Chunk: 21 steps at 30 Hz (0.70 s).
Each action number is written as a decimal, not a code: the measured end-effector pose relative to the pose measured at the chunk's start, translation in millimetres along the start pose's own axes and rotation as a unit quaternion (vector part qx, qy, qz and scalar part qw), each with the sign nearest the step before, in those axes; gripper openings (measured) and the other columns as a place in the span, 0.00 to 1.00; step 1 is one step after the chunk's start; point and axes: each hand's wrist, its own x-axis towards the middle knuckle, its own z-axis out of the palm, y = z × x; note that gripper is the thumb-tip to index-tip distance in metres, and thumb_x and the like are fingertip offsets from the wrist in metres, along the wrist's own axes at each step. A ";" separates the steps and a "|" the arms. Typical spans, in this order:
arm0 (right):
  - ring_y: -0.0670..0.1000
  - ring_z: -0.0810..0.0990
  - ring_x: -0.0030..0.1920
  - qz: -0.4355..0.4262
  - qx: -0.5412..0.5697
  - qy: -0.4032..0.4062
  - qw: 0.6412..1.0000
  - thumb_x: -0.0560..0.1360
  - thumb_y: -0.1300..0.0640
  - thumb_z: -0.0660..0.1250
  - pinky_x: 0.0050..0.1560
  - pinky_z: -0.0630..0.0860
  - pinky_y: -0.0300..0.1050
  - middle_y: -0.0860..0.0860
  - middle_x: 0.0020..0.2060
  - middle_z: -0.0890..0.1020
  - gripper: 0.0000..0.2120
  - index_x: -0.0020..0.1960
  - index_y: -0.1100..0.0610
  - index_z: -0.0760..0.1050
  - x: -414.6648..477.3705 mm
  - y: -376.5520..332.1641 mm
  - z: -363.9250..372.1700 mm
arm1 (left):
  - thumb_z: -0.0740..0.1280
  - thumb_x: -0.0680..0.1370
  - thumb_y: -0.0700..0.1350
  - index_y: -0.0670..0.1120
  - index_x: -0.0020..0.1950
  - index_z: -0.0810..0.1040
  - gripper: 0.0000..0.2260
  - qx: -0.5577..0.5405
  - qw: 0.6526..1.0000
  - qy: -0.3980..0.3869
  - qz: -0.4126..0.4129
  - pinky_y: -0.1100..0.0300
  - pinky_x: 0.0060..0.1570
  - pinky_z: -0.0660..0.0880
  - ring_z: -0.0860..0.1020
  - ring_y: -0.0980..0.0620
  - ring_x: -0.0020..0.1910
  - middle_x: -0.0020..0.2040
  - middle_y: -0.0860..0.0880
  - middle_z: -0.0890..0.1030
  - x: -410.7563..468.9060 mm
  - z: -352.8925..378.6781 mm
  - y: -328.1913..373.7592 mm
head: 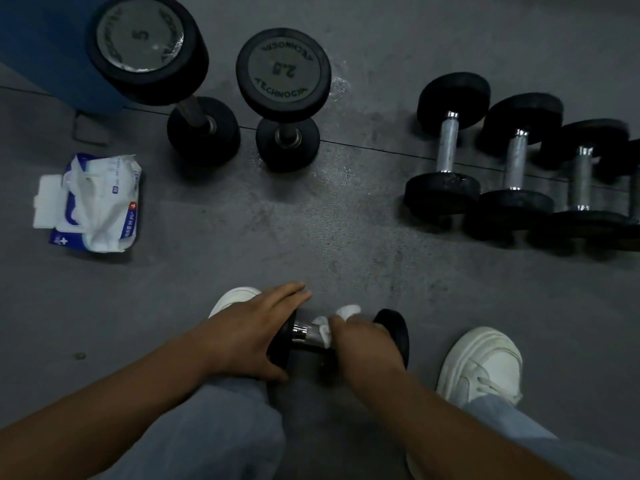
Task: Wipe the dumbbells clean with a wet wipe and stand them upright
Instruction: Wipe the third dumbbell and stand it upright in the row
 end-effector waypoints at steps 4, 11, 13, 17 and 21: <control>0.58 0.78 0.56 -0.022 -0.023 0.003 0.999 0.81 0.57 0.60 0.60 0.72 0.52 0.58 0.60 0.77 0.20 0.71 0.57 0.62 16.1 11.2 -28.5 | 0.76 0.63 0.63 0.52 0.79 0.56 0.49 0.034 0.999 0.037 -0.006 0.66 0.67 0.60 0.66 0.51 0.73 0.79 0.50 0.57 12.2 -7.0 1.2; 0.59 0.78 0.53 0.008 -0.078 0.198 0.977 0.80 0.58 0.57 0.53 0.70 0.51 0.58 0.56 0.79 0.18 0.69 0.61 0.64 70.8 28.8 -97.5 | 0.80 0.63 0.54 0.44 0.76 0.63 0.46 0.093 0.978 0.186 -0.018 0.50 0.66 0.69 0.64 0.42 0.73 0.77 0.43 0.60 64.0 -58.3 -1.2; 0.58 0.78 0.54 0.028 -0.064 0.202 0.977 0.79 0.58 0.57 0.56 0.68 0.50 0.58 0.55 0.79 0.15 0.65 0.61 0.67 78.3 33.8 -99.4 | 0.79 0.66 0.54 0.45 0.78 0.60 0.47 0.092 0.980 0.175 -0.025 0.59 0.70 0.58 0.60 0.44 0.75 0.78 0.44 0.57 73.3 -65.9 -3.7; 0.58 0.70 0.63 0.125 -0.048 0.224 0.965 0.79 0.58 0.55 0.68 0.59 0.50 0.59 0.61 0.74 0.16 0.66 0.58 0.67 76.0 21.2 -77.7 | 0.79 0.66 0.57 0.49 0.81 0.49 0.53 0.054 0.987 0.138 -0.055 0.59 0.69 0.61 0.56 0.49 0.77 0.81 0.50 0.47 73.8 -64.4 -10.1; 0.55 0.65 0.69 -0.007 -0.058 0.185 0.981 0.76 0.51 0.63 0.72 0.53 0.57 0.55 0.67 0.70 0.28 0.73 0.56 0.60 67.9 -10.1 -56.6 | 0.79 0.65 0.57 0.52 0.81 0.44 0.56 0.011 0.992 0.108 -0.056 0.53 0.67 0.68 0.54 0.52 0.78 0.81 0.55 0.42 67.5 -53.9 -8.7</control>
